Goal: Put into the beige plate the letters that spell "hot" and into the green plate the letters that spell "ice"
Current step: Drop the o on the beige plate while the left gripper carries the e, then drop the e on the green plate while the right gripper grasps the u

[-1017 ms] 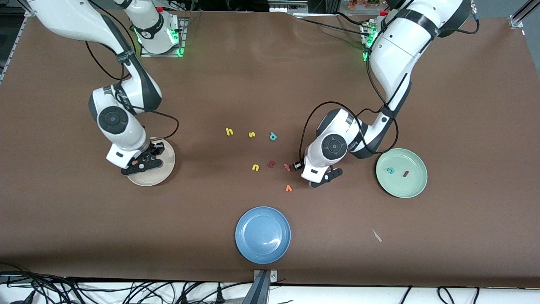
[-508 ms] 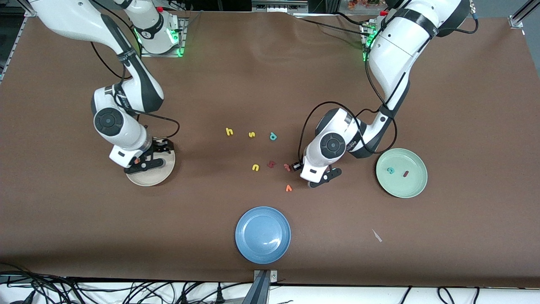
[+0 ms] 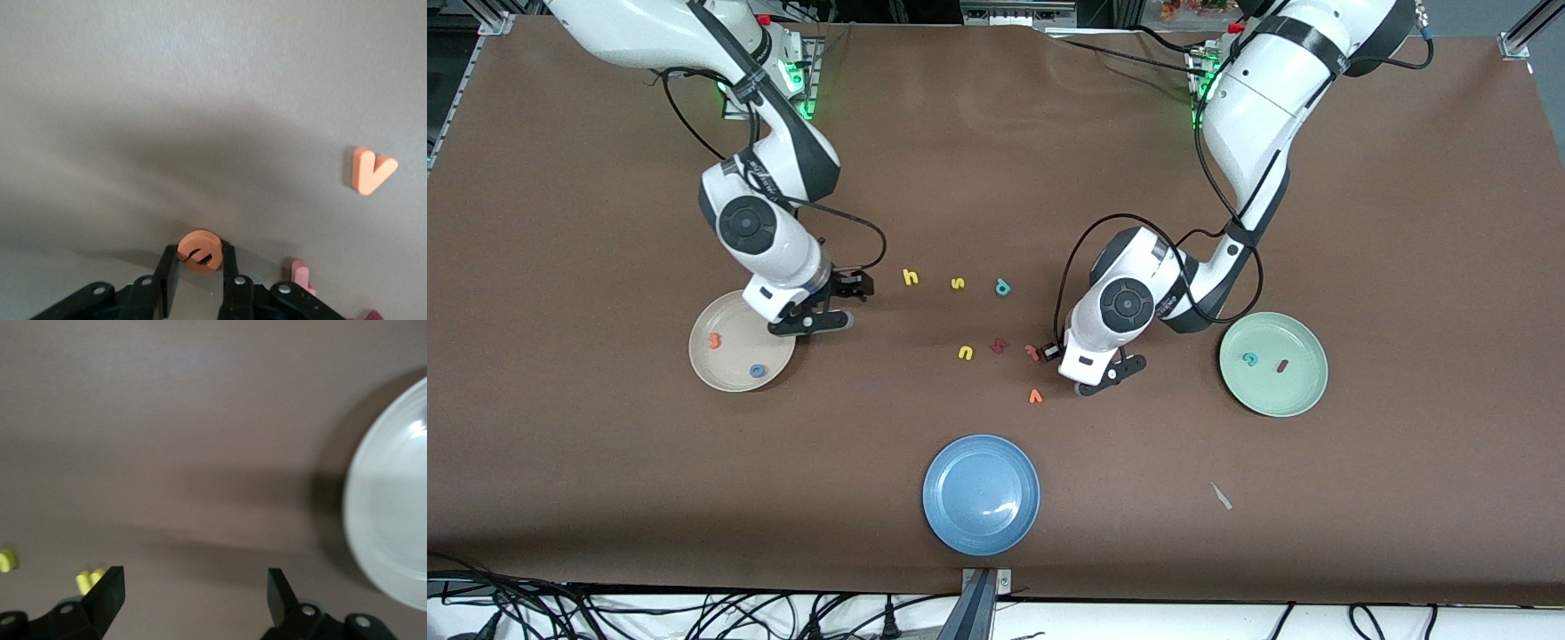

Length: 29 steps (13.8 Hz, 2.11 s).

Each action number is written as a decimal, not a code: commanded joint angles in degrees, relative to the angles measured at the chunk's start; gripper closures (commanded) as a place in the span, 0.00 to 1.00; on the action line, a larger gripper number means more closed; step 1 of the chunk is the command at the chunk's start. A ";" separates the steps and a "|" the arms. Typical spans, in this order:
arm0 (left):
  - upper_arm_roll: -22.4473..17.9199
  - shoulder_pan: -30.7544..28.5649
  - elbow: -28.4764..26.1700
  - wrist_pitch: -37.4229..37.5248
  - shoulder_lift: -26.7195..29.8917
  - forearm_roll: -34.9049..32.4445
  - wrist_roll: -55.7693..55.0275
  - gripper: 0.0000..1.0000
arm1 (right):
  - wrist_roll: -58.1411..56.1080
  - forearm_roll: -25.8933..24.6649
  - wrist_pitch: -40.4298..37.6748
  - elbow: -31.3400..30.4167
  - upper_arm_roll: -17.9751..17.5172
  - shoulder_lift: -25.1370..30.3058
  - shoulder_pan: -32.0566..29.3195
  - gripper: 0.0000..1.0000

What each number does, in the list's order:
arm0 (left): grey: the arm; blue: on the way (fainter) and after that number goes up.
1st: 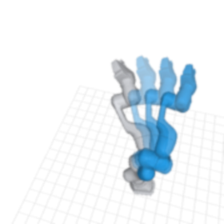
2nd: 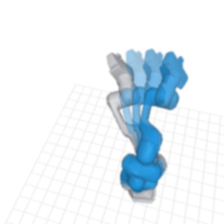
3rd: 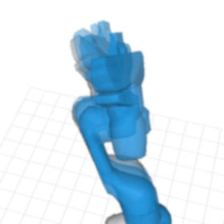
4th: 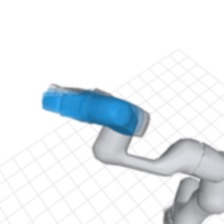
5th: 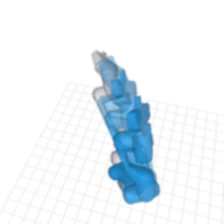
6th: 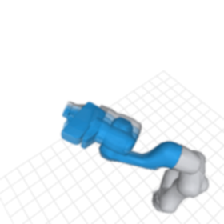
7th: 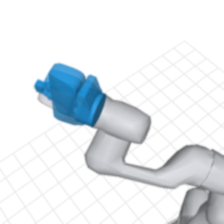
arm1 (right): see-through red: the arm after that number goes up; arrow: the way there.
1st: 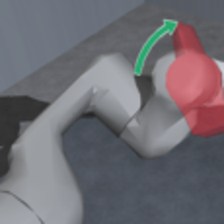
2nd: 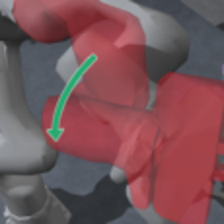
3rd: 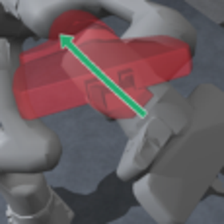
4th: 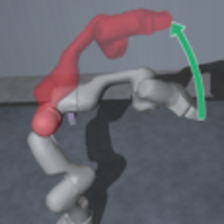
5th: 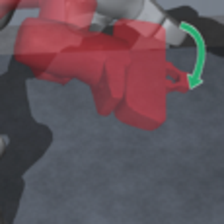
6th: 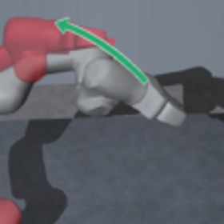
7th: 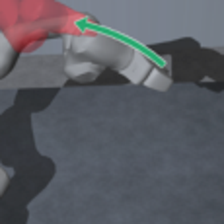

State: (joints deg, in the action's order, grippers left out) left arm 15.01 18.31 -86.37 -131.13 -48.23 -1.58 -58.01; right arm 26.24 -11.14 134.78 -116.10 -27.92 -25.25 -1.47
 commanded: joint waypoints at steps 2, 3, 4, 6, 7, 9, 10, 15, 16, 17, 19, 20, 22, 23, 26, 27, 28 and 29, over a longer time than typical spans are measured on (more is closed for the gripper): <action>-0.51 -3.18 2.52 1.92 1.99 -2.37 -0.09 0.83 | 7.74 -1.86 4.17 -0.53 -0.64 -2.51 3.31 0.04; -0.33 -5.02 2.53 4.02 3.74 -2.29 2.09 0.83 | 11.43 -4.31 4.70 -0.44 -0.64 -3.39 4.71 0.04; 0.10 -7.47 2.53 7.09 5.06 -2.20 4.72 0.83 | 15.55 -7.73 4.97 -0.44 -0.64 -4.27 5.51 0.04; 0.20 -11.78 2.53 14.38 8.49 -1.50 11.66 0.83 | 23.47 -13.89 6.46 -0.44 -0.64 -6.20 7.35 0.04; 0.20 -14.07 2.35 18.24 9.98 -1.49 15.78 0.83 | 26.37 -15.83 6.90 -0.44 -0.64 -6.73 8.49 0.04; 0.20 -18.73 1.92 26.77 11.48 -1.49 25.53 0.83 | 29.64 -18.30 7.16 -0.44 -0.64 -7.70 9.21 0.04; 0.11 -21.19 1.48 28.28 11.92 -1.58 29.93 0.83 | 30.26 -18.39 7.25 -0.44 -0.64 -7.79 9.21 0.04; 0.02 -29.54 -3.79 27.95 12.19 -2.37 43.14 0.89 | 32.99 -19.98 8.39 -0.70 -0.64 -8.85 10.26 0.05; -0.07 -29.91 -5.28 26.82 12.11 -2.46 44.12 0.90 | 33.08 -19.98 8.48 -0.97 -0.64 -8.94 10.35 0.05; -0.07 -30.00 -7.47 23.93 12.19 -4.20 44.21 0.90 | 33.08 -20.06 8.48 -1.23 -0.64 -9.02 10.35 0.06; 0.11 -31.05 -9.25 22.24 12.28 -5.97 44.21 0.87 | 33.08 -21.11 9.62 -2.89 -0.64 -8.94 10.35 0.10; 0.11 -31.05 -9.25 22.24 12.28 -5.98 44.21 0.80 | 33.08 -21.38 10.41 -3.95 -0.55 -8.68 10.35 0.11; 0.11 -31.05 -9.25 22.24 12.28 -6.06 44.21 0.35 | 33.08 -21.56 10.94 -5.10 -0.47 -8.41 10.35 0.11; 0.11 -31.05 -9.16 22.24 12.28 -6.06 44.21 0.22 | 33.08 -21.56 11.12 -5.10 -0.47 -8.32 10.35 0.13; 0.28 -30.88 -7.33 22.59 13.15 -6.06 44.21 0.01 | 33.08 -22.17 11.21 -5.10 -0.47 -8.32 10.35 0.29; 0.28 -30.70 -5.84 22.76 14.29 -5.98 44.21 0.01 | 33.00 -22.35 11.21 -5.10 -0.47 -8.32 10.35 0.35; 0.28 -30.62 -4.08 22.94 15.43 -5.98 44.13 0.01 | 33.00 -22.35 11.21 -5.10 -0.47 -8.32 10.35 0.41; 0.37 -30.44 -2.41 23.03 16.40 -5.80 44.13 0.01 | 33.00 -22.35 11.21 -5.10 -0.47 -8.32 10.35 0.48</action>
State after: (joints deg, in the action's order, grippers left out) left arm 14.82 -11.95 -90.81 -109.18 -35.50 -5.92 -14.48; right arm 58.05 -32.01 145.09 -119.53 -28.45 -33.70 8.98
